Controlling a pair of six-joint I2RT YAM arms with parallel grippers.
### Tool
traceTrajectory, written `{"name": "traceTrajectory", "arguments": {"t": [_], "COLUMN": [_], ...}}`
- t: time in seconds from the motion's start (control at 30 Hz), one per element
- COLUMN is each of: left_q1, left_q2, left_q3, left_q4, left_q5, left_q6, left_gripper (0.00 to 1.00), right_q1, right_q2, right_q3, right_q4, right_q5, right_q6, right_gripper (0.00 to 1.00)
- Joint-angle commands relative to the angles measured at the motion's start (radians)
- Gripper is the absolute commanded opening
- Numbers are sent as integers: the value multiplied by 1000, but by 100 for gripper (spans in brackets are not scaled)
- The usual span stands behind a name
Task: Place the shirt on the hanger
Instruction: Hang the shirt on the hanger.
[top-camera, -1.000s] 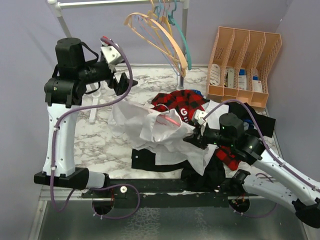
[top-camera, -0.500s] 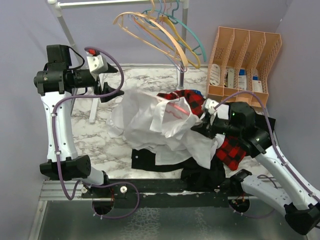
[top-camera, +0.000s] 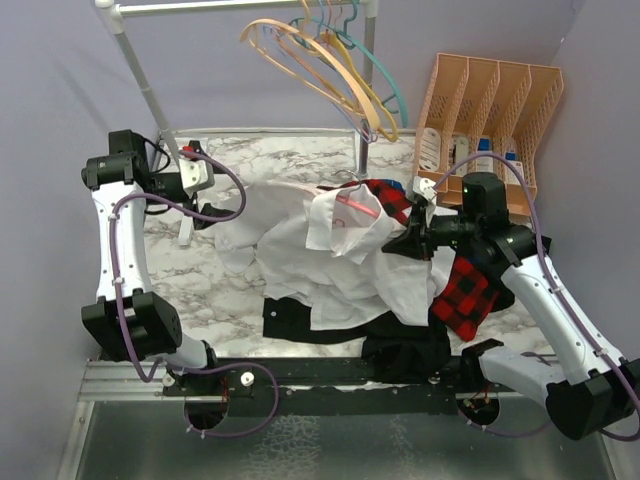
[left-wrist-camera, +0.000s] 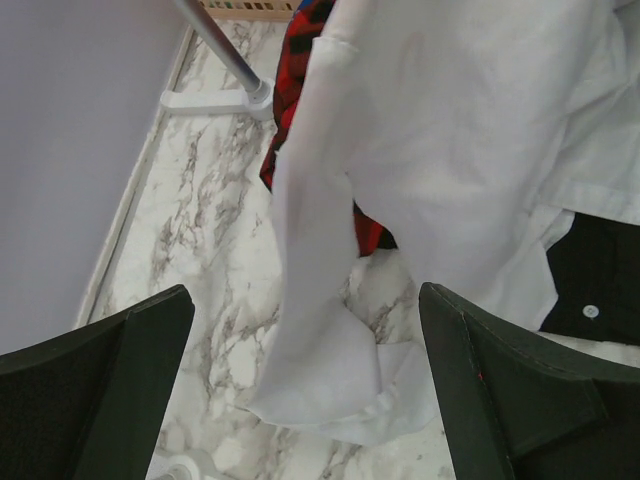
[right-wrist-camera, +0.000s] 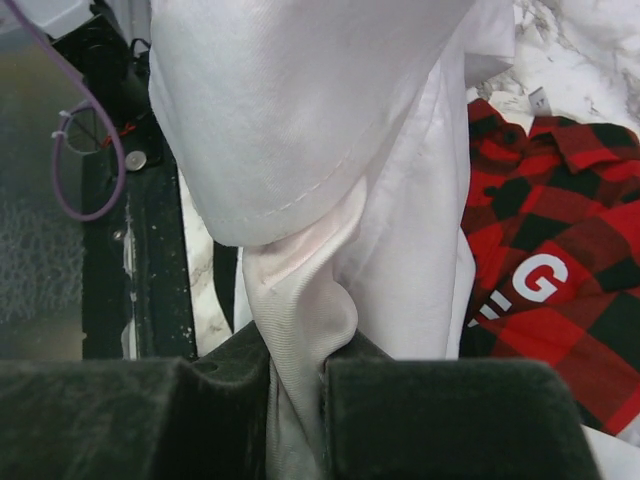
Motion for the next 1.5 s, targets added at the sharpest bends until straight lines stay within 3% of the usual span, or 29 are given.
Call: {"name": "traceTrajectory", "arguments": {"t": [0.0, 0.13, 0.43, 0.53, 0.73, 0.9, 1.07, 1.2, 1.27, 1.3, 1.33, 1.47], "left_q1": [4, -19, -216, -244, -227, -164, -154, -154, -154, -154, -155, -141], "left_q2": [59, 95, 59, 56, 94, 120, 151, 181, 196, 204, 211, 263], "left_q3": [47, 68, -54, -68, -28, -19, -29, -24, -12, -4, 4, 57], "left_q4": [-15, -15, -16, -16, -16, -16, -15, -15, -14, -15, -15, -15], "left_q5": [76, 92, -103, -142, -240, -268, -247, -190, -161, -151, -145, -159], "left_q6": [174, 150, 121, 121, 95, 121, 111, 100, 94, 92, 92, 96], "left_gripper": [99, 99, 99, 94, 73, 67, 49, 44, 31, 20, 2, 0], "right_q1": [3, 3, 3, 3, 3, 2, 3, 3, 3, 3, 3, 3], "right_q2": [-47, -48, -13, -17, -29, -44, -55, -59, -56, -57, -60, -82], "right_q3": [9, -10, 34, 43, 39, 12, -3, -7, -1, 3, 7, 13], "right_q4": [-34, -30, -32, -30, -43, -22, 27, 64, 63, 61, 59, 41], "right_q5": [-115, -126, -141, -125, -76, -84, -125, -149, -161, -165, -167, -152], "right_q6": [-44, -25, -8, -11, -14, -4, 32, 63, 67, 67, 67, 72], "right_gripper": [1, 1, 1, 1, 1, 1, 1, 1, 1, 1, 1, 1]}}
